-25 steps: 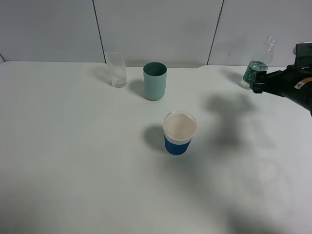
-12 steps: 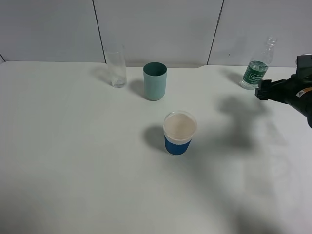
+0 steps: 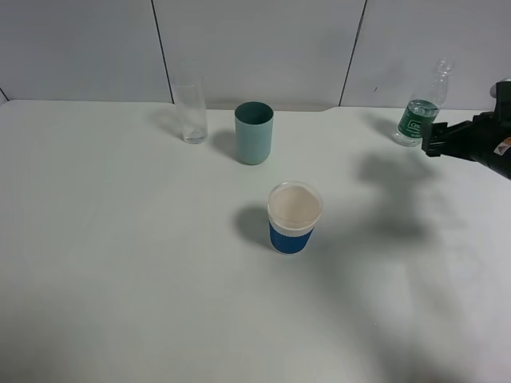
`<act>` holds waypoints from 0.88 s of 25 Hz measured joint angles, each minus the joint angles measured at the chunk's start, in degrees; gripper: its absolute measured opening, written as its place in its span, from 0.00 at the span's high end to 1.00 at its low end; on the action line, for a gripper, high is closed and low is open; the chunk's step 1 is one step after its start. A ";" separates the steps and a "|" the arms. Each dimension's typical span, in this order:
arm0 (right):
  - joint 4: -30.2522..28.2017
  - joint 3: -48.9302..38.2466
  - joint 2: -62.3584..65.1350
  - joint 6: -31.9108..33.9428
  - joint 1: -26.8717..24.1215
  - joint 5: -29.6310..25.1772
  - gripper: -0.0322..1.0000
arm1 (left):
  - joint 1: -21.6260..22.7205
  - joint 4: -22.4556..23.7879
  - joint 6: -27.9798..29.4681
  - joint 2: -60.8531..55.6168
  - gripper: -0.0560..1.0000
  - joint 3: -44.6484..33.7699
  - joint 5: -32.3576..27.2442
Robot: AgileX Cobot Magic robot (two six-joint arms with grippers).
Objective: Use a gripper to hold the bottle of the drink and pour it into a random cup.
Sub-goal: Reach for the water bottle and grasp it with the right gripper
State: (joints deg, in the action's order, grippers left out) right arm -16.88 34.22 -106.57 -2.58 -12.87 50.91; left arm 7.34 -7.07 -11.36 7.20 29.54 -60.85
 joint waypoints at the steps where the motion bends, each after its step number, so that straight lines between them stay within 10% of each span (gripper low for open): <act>1: -0.24 0.51 0.00 0.15 0.00 -0.43 0.16 | 0.00 0.00 0.00 0.00 0.01 0.00 0.00; 22: -7.44 9.32 -9.47 1.91 -3.28 -1.84 0.16 | 0.00 0.00 0.00 0.00 0.01 0.00 0.00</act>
State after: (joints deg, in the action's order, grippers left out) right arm -24.31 43.55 -116.04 -0.68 -16.15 49.07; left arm 7.34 -7.07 -11.36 7.20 29.54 -60.85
